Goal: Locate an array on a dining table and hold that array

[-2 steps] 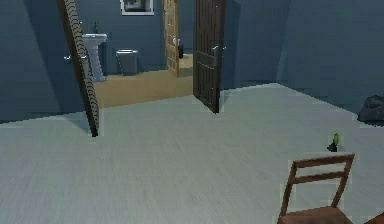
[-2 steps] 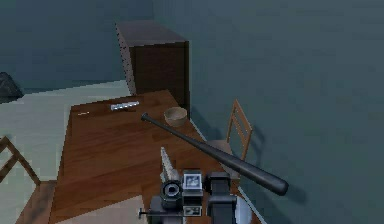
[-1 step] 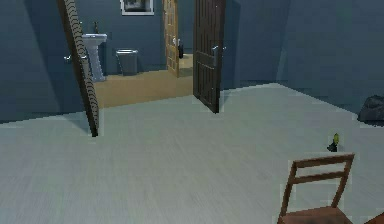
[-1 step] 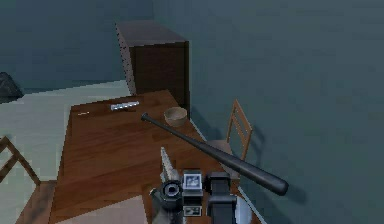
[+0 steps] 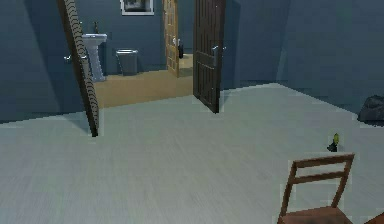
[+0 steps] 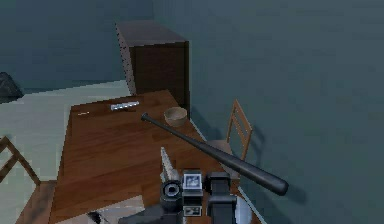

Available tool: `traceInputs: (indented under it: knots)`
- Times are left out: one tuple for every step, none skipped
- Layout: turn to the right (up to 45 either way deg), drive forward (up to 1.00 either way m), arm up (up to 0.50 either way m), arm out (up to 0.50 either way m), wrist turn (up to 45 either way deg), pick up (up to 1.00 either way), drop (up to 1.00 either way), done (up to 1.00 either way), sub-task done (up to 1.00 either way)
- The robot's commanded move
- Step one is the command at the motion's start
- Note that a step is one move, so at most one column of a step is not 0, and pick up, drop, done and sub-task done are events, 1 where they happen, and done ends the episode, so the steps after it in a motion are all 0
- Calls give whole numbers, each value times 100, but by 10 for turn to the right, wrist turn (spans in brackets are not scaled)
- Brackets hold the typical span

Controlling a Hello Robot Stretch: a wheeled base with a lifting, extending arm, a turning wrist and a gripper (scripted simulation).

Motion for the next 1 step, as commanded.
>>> traceInputs:
  knots:
    - [0,0,0,0,450,0,0,0,0]
